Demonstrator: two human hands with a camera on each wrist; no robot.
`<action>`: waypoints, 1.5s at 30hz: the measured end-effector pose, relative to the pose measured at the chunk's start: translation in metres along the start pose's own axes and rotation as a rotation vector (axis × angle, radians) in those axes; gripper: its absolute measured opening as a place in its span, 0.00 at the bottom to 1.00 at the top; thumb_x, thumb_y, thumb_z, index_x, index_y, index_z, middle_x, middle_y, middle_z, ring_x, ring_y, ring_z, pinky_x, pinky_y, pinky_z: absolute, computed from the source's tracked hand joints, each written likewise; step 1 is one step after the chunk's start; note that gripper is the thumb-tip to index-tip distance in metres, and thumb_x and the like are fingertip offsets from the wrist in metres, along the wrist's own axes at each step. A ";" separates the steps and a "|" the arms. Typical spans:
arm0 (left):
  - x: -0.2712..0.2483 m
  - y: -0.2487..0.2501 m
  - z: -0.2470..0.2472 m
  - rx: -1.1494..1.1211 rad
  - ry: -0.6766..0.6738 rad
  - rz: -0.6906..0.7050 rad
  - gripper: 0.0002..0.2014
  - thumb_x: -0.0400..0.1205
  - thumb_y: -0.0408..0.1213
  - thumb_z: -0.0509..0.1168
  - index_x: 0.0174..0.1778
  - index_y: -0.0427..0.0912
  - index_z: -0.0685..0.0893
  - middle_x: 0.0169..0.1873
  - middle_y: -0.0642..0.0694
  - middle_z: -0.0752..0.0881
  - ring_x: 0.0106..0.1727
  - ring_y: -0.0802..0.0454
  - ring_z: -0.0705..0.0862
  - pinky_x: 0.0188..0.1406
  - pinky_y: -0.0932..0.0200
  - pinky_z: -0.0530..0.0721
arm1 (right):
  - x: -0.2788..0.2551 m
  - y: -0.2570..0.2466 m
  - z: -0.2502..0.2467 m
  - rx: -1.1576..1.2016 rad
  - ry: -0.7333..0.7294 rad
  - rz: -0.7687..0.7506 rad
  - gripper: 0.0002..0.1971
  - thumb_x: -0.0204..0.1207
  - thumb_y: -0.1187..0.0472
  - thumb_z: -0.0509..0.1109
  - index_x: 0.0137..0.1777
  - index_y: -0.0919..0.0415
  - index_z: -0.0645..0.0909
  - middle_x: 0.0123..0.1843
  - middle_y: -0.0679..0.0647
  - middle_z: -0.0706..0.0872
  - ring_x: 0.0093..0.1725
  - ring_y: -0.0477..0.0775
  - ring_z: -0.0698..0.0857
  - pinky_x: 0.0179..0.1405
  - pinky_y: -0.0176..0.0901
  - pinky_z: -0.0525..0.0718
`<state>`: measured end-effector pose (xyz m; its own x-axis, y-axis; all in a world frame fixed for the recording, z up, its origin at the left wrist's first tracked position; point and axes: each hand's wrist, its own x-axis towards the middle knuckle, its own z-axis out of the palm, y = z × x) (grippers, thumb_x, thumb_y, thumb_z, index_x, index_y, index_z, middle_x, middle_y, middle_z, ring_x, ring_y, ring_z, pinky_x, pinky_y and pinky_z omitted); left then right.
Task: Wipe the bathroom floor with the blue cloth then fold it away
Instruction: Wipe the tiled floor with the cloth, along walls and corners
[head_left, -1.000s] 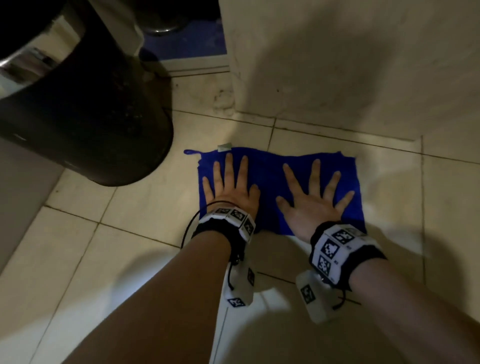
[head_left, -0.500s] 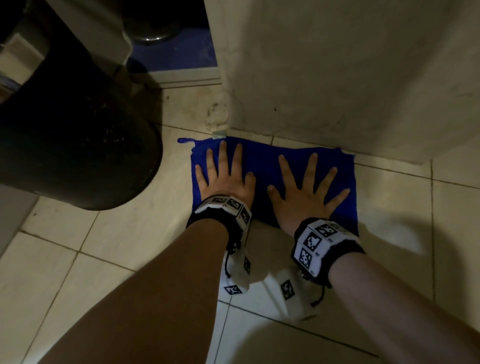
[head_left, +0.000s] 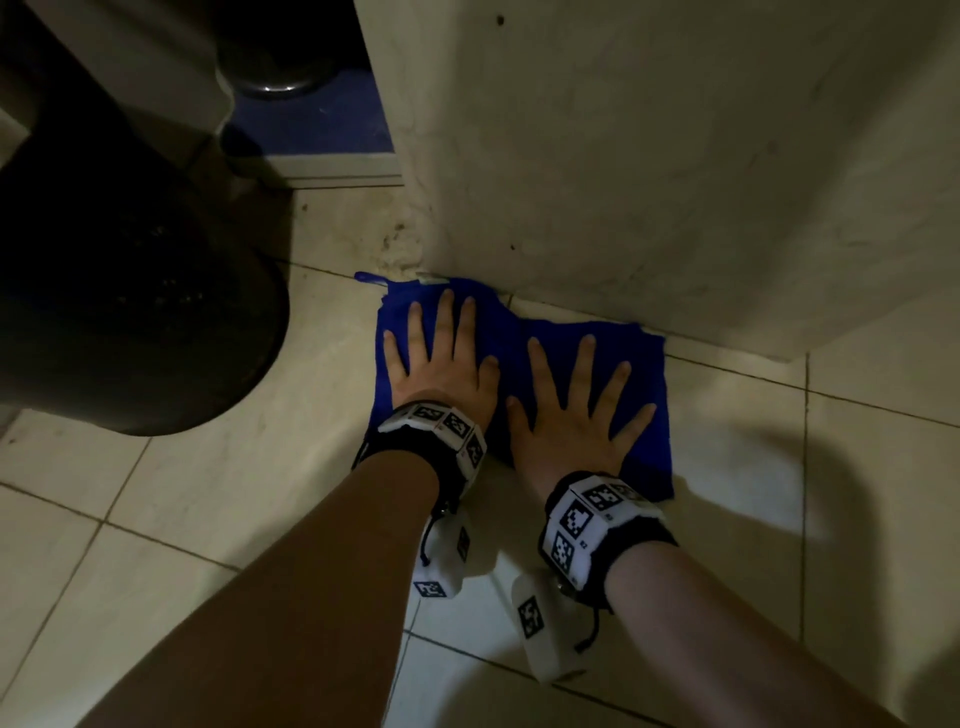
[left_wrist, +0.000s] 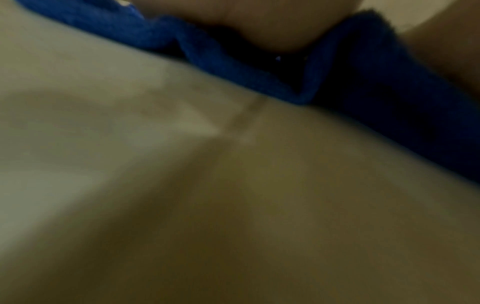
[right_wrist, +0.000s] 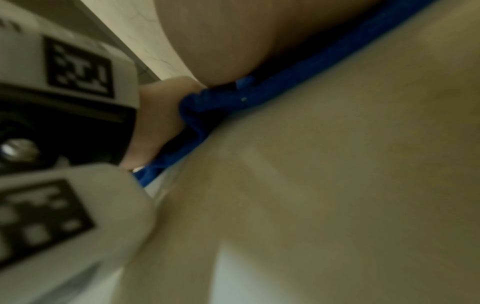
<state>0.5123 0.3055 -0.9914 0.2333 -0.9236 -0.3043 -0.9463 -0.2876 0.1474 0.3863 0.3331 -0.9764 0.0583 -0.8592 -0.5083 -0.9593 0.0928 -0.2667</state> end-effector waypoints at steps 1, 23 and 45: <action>-0.003 0.004 0.001 -0.001 -0.002 0.003 0.34 0.86 0.55 0.43 0.84 0.57 0.33 0.84 0.56 0.33 0.84 0.46 0.30 0.80 0.36 0.32 | -0.001 0.004 0.000 -0.012 0.000 -0.007 0.32 0.84 0.35 0.42 0.78 0.29 0.23 0.80 0.46 0.16 0.81 0.64 0.23 0.75 0.77 0.29; -0.088 0.084 0.036 0.039 -0.173 0.202 0.35 0.78 0.57 0.30 0.82 0.56 0.27 0.80 0.51 0.22 0.81 0.42 0.23 0.76 0.35 0.24 | -0.084 0.102 0.027 -0.057 0.027 0.146 0.38 0.83 0.33 0.42 0.73 0.37 0.13 0.78 0.46 0.13 0.82 0.61 0.24 0.79 0.72 0.33; -0.144 0.100 0.045 -0.009 -0.227 0.017 0.32 0.87 0.54 0.39 0.81 0.58 0.26 0.79 0.52 0.21 0.80 0.45 0.22 0.76 0.36 0.24 | -0.104 0.118 0.060 -0.100 0.204 0.040 0.38 0.76 0.38 0.47 0.87 0.49 0.52 0.88 0.59 0.51 0.85 0.70 0.51 0.79 0.75 0.49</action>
<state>0.3738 0.4207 -0.9749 0.1601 -0.8477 -0.5058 -0.9473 -0.2760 0.1627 0.2832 0.4634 -1.0038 -0.0275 -0.9406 -0.3383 -0.9830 0.0869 -0.1618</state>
